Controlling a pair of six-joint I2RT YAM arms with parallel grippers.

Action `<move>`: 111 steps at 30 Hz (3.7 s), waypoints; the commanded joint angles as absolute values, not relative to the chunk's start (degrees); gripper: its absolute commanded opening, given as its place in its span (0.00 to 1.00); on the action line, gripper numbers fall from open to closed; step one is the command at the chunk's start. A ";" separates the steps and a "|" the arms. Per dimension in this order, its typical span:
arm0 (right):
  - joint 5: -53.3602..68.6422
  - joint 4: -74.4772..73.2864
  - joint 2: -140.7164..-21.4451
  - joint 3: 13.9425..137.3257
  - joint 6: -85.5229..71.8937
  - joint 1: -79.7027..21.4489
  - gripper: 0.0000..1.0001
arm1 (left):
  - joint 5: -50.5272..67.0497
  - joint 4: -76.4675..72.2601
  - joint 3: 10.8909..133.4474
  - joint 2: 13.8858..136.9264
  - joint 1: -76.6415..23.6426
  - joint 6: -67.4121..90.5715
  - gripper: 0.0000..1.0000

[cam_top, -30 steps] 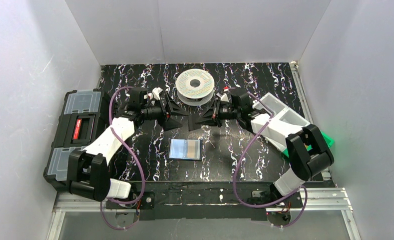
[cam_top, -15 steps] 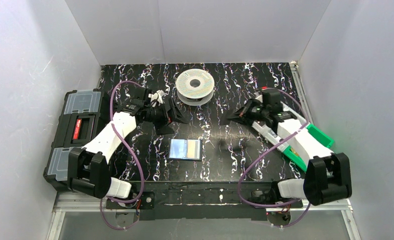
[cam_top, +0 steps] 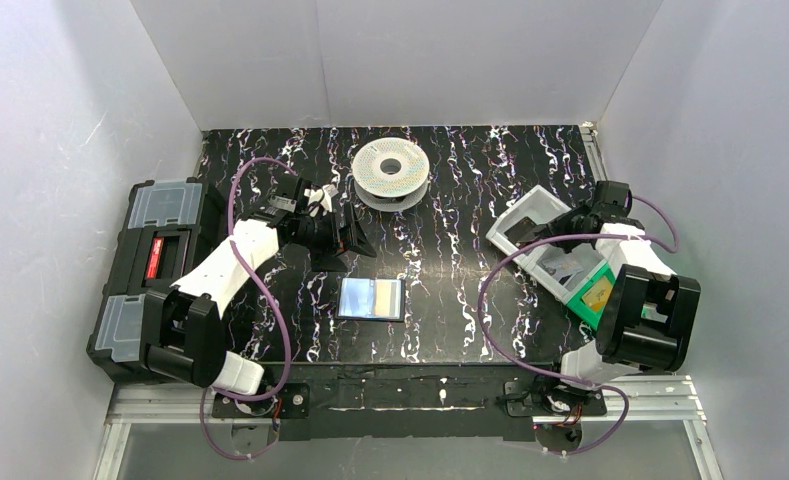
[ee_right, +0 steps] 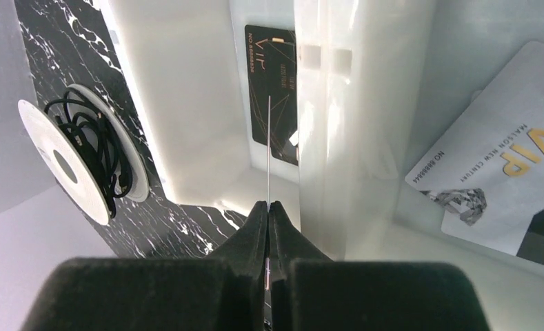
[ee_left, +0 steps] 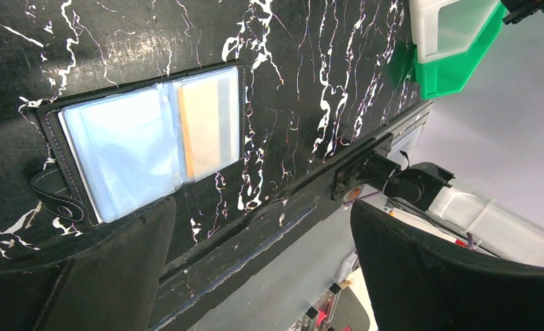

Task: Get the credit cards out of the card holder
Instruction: Place the credit card in the storage box, then remove the credit card from the card holder.

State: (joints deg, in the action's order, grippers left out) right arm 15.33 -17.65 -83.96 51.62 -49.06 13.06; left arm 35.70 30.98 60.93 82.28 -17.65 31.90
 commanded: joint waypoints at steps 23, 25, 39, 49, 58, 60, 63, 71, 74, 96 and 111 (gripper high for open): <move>20.31 -21.06 -85.97 59.77 -49.07 13.18 0.70 | 35.32 32.58 59.70 80.18 -19.24 31.20 0.98; 20.39 -22.46 -85.45 60.23 -48.96 13.18 0.79 | 35.01 32.65 59.77 80.27 -19.44 31.18 0.98; 20.49 -28.51 -81.85 62.57 -47.04 11.24 0.98 | 32.08 34.24 61.10 81.33 -21.38 31.29 0.98; 14.17 -35.01 -78.57 66.20 -47.63 3.54 0.98 | 26.54 36.51 62.89 83.27 -25.95 31.64 0.98; 15.44 -32.77 -76.99 61.62 -48.54 -3.54 0.98 | 13.40 39.28 64.53 87.81 -35.75 31.04 0.96; 15.85 -32.15 -77.23 60.43 -48.73 -4.78 0.98 | 10.89 39.58 64.89 89.00 -38.24 31.32 0.93; 16.08 -31.59 -77.86 59.21 -48.60 -6.59 0.98 | 7.55 40.03 65.97 91.52 -41.88 31.68 0.84; 17.50 -30.00 -79.34 56.31 -48.17 -10.06 0.98 | -1.54 42.94 71.90 98.70 -48.03 30.99 0.60; 17.90 -29.53 -79.54 55.05 -48.02 -10.24 0.98 | -3.36 43.71 73.26 100.63 -48.90 30.47 0.52; 18.74 -27.69 -82.85 53.65 -48.03 -14.40 0.98 | -9.78 44.75 74.07 110.45 -50.98 29.75 0.47; 19.15 -26.78 -85.18 53.94 -48.72 -18.64 0.98 | -6.39 42.29 71.35 110.72 -49.21 30.80 0.07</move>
